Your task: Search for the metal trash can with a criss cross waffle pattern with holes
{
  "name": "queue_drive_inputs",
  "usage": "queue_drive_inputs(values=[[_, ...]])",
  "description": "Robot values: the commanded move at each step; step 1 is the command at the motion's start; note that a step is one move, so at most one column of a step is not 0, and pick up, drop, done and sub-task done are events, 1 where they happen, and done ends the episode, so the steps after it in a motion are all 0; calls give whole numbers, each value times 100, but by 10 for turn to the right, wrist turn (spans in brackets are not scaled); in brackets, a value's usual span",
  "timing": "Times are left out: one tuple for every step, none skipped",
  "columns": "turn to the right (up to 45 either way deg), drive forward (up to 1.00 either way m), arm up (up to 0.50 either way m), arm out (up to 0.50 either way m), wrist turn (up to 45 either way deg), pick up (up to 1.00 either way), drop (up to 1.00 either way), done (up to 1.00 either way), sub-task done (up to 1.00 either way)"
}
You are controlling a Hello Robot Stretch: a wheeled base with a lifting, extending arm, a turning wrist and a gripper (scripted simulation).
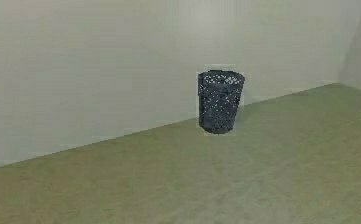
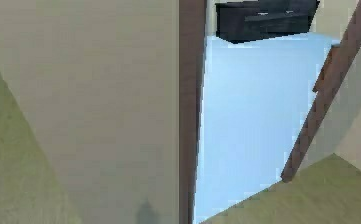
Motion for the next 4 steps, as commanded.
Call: queue_drive_inputs(values=[[0,90,0,0,0,0,0,0,0],[450,0,0,0,0,0,0,0,0],[0,50,0,0,0,0,0,0,0],[-360,0,0,0,0,0,0,0,0]])
